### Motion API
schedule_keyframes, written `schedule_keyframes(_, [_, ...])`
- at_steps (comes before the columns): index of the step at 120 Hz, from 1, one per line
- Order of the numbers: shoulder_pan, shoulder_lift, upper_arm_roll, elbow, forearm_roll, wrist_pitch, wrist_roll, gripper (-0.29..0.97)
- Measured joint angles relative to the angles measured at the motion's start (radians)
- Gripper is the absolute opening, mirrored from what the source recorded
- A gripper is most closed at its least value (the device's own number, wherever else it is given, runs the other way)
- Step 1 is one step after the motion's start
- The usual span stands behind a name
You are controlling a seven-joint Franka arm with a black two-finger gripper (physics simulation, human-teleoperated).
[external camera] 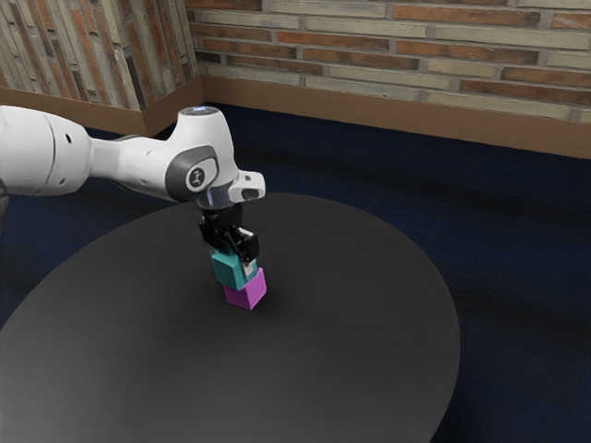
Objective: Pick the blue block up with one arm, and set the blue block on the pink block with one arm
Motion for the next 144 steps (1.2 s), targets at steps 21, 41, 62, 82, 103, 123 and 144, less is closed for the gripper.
schedule_keyframes(21, [-0.001,0.017,0.002,0.023,0.0,-0.011,0.03,0.55])
schedule_keyframes(41, [-0.001,0.022,0.0,0.052,0.02,-0.031,0.051,0.62])
schedule_keyframes(62, [-0.002,0.009,-0.003,0.095,0.028,-0.071,0.07,0.65])
schedule_keyframes(82, [-0.037,-0.117,-0.007,0.119,0.026,-0.143,0.089,0.67])
schedule_keyframes(103, [-0.085,-0.402,-0.038,0.005,0.023,-0.258,0.118,0.67])
schedule_keyframes(123, [-0.076,-0.617,-0.084,-0.096,0.006,-0.368,0.185,0.68])
schedule_keyframes(144, [-0.09,-0.729,-0.168,-0.116,-0.013,-0.485,0.239,0.68])
